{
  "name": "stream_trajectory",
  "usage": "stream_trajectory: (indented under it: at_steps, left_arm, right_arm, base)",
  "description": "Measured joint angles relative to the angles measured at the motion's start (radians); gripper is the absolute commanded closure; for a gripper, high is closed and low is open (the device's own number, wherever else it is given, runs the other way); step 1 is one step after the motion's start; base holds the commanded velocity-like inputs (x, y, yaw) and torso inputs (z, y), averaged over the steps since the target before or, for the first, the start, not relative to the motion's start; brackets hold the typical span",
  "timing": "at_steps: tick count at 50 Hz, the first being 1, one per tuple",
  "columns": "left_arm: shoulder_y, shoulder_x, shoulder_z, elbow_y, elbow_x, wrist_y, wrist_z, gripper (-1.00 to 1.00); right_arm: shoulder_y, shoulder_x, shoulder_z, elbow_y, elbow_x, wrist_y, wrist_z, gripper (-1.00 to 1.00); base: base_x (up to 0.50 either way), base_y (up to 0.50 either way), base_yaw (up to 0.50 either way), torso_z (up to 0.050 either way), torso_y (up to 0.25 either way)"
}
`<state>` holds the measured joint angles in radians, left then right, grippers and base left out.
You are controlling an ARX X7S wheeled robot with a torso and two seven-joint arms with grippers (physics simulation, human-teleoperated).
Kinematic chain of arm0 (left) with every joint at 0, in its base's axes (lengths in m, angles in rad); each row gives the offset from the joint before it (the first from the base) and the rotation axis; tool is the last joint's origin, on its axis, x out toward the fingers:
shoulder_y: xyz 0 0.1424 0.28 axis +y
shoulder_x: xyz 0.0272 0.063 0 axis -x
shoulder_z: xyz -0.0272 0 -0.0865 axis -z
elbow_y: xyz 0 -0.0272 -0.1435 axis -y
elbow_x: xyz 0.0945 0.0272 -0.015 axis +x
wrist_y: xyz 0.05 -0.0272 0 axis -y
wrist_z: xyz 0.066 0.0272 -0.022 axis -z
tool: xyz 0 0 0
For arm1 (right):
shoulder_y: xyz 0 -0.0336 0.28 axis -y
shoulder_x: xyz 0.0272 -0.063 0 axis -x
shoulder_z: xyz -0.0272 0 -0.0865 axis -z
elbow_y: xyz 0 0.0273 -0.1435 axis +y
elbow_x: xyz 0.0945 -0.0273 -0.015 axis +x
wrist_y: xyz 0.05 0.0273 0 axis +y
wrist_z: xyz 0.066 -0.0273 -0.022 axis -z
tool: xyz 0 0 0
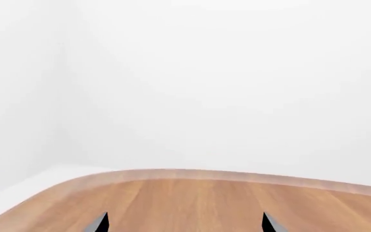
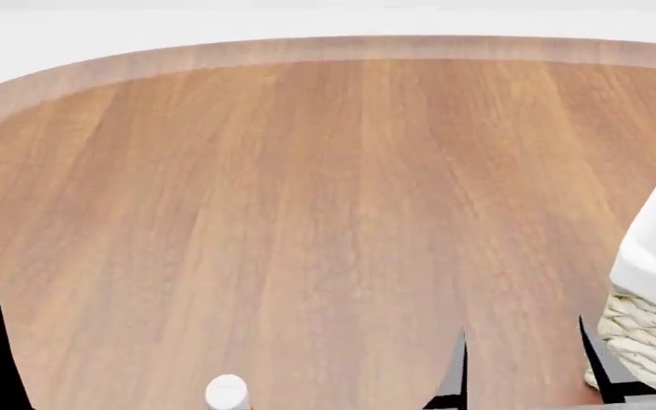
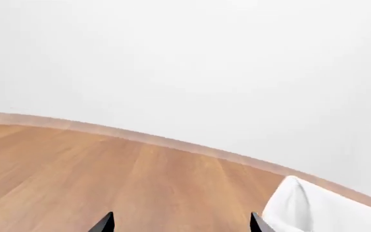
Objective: Pick up the ketchup, and put it in the basket.
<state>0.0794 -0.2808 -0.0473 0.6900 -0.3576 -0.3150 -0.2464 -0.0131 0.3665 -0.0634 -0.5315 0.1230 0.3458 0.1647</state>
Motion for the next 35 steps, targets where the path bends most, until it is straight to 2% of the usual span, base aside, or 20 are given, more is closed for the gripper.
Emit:
stream_trajectory:
  at_steps: [18,35]
  left_arm:
    - [0.025,-0.006,-0.040,0.040,-0.037,0.017,-0.016,-1.00]
    - [0.036,-0.011,-0.050,0.041,-0.045,0.036,-0.021,-1.00]
  right_arm:
    - [0.113,0.191,-0.032,-0.005,0.252,0.252,-0.331,-1.00]
    - [0.220,0.284,-0.082,0.049,0.386,0.328,-0.565,-1.00]
  base:
    - [0.00,0.00,0.00,0.000,0.000]
    - [0.00,0.00,0.00,0.000,0.000]
